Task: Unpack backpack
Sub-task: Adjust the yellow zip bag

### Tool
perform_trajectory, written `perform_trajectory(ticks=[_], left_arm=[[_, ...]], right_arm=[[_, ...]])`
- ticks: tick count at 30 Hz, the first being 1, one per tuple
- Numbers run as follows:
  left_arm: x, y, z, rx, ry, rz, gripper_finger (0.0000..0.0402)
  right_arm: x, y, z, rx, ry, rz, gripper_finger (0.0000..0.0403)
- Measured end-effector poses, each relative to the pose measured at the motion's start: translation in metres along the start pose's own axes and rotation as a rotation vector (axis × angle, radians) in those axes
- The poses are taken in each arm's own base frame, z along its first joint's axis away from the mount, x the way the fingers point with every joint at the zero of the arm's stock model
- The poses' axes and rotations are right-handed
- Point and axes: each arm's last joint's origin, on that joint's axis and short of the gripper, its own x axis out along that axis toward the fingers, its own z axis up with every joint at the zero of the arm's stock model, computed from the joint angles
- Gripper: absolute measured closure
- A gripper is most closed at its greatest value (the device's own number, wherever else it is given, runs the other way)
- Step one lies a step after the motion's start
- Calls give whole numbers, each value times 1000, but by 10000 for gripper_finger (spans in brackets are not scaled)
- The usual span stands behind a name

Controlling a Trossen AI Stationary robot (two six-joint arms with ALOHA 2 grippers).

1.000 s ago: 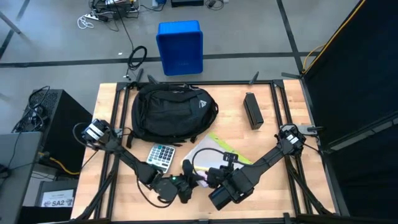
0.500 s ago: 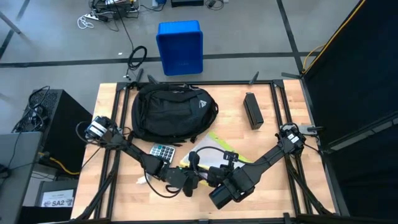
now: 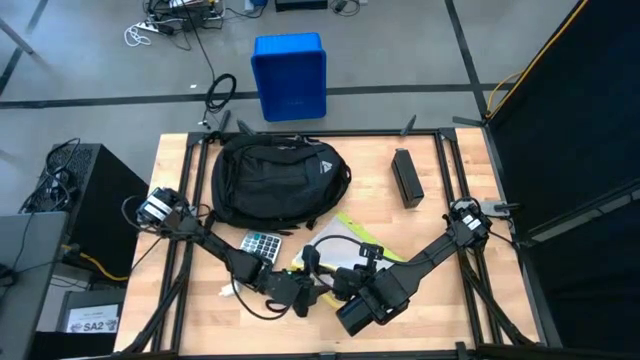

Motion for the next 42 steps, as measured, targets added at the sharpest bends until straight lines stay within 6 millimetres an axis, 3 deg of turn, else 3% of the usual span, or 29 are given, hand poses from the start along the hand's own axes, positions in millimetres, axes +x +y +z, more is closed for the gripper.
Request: perform_trajectory(ticks=[7,14,19,24,32,42], left_arm=[[-23,-32,6,193,4,-75,194],[-41,-54,-16,324,215,-196,194],[-35,-50,-32,376,347,-116,194],[-20,-34,-41,398,399,-86,194],[-4,-13,-54,356,444,-186,200],[6,3,-63,346,480,-178,287]], right_arm=[[2,-2,2,9,7,2,403],[2,-3,3,10,11,4,403],[2,-3,3,18,13,6,403],[2,-3,3,19,13,6,403],[-4,-4,5,22,-6,23,403],[-10,-6,8,15,-32,32,403]])
